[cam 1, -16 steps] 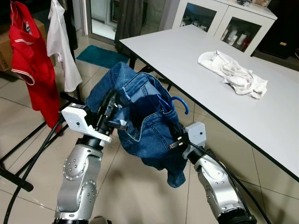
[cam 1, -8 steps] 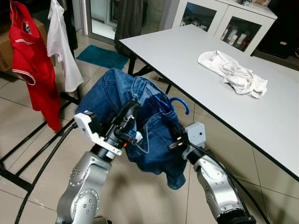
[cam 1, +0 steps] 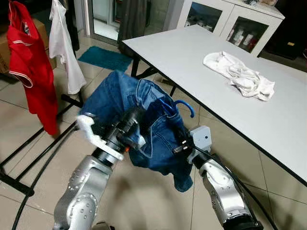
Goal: Hang hanger
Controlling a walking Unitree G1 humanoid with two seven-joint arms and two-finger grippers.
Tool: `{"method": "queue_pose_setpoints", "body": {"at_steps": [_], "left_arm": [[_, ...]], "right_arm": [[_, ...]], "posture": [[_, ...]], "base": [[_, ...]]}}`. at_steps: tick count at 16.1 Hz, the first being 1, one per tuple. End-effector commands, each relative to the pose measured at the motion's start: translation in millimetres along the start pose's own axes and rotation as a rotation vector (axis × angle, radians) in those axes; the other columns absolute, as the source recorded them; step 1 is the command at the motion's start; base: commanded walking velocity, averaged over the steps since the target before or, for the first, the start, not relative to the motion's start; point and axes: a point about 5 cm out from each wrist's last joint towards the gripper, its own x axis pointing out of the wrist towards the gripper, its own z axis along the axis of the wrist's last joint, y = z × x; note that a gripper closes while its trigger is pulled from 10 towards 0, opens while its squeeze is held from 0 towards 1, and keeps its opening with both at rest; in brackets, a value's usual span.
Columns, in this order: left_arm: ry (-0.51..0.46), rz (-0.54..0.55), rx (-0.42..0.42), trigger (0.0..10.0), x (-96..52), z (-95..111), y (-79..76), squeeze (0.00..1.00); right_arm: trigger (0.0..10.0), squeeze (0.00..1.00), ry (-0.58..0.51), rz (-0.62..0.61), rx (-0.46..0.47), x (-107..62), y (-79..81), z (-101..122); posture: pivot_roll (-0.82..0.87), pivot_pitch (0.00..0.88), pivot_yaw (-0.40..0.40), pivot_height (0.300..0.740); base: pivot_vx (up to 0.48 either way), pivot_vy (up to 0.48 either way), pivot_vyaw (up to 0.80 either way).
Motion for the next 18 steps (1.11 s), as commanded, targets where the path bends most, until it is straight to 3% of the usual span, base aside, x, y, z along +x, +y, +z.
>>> {"method": "queue_pose_setpoints", "body": {"at_steps": [1,2,4,8,10,11,12,13,14,16,17,18], "left_arm": [[-0.049,-0.012,-0.044,10.0,3.6,6.8,-4.7,1.00],[-0.133,0.029,-0.139,10.0,3.3,16.4,1.0,1.00],[-0.189,0.075,-0.220,10.0,1.1,22.4,8.5,1.00],[-0.178,0.138,-0.239,10.0,-5.0,20.6,19.4,1.00],[-0.185,0.248,-0.176,10.0,-10.5,21.1,33.7,1.00],[-0.159,0.300,-0.027,10.0,-11.2,21.1,39.7,0.84],[-0.138,0.305,0.039,10.0,-10.6,20.5,40.3,0.84],[-0.106,0.290,0.130,10.0,-8.1,19.0,38.6,0.00],[-0.045,0.245,0.282,10.0,-2.2,14.2,32.9,0.00],[-0.006,0.191,0.404,10.0,5.1,8.1,25.1,0.00],[-0.006,0.180,0.421,10.0,6.6,7.7,23.2,0.00],[-0.013,0.161,0.448,10.0,8.2,8.0,20.5,1.00]], "right_arm": [[0.0,0.00,-0.029,-0.027,0.002,-0.9,-7.4,6.2],[0.0,0.00,-0.029,-0.027,0.003,-1.0,-6.9,6.1],[0.0,0.00,-0.029,-0.030,0.005,-0.8,-6.8,6.2],[0.0,0.00,-0.037,-0.045,0.003,1.0,-10.3,8.4],[0.0,0.00,-0.071,-0.081,0.001,6.3,-20.0,19.0],[0.0,0.00,-0.089,-0.092,0.003,9.8,-23.7,24.7],[0.0,0.00,-0.094,-0.095,0.004,11.0,-24.5,26.5],[0.0,0.00,-0.099,-0.096,0.005,12.7,-24.9,28.8],[0.0,0.00,-0.103,-0.093,0.004,15.4,-24.1,31.2],[0.0,0.00,-0.093,-0.080,0.005,18.7,-20.4,30.6],[0.0,0.00,-0.084,-0.064,0.002,19.8,-17.9,29.4],[0.0,0.00,-0.067,-0.038,-0.004,21.0,-14.6,27.2]], "posture": [[0.15,0.105,-0.162,0.740],[0.15,0.104,-0.161,0.740],[0.15,0.104,-0.159,0.740],[0.14,0.100,-0.157,0.740],[0.14,0.098,-0.157,0.740],[0.14,0.093,-0.156,0.740],[0.14,0.092,-0.157,0.740],[0.15,0.092,-0.157,0.740],[0.15,0.089,-0.156,0.740],[0.15,0.081,-0.155,0.740],[0.15,0.078,-0.154,0.740],[0.15,0.075,-0.153,0.740]], "base": [[0.000,0.000,0.00],[0.000,0.000,0.00],[0.000,0.000,0.00],[0.000,0.000,0.00],[0.000,0.000,0.00],[0.000,0.000,0.00],[0.000,0.000,0.00],[0.000,0.000,0.00],[0.000,0.000,0.00],[0.000,0.000,0.00],[0.000,0.000,0.00],[0.000,0.000,0.00]]}}
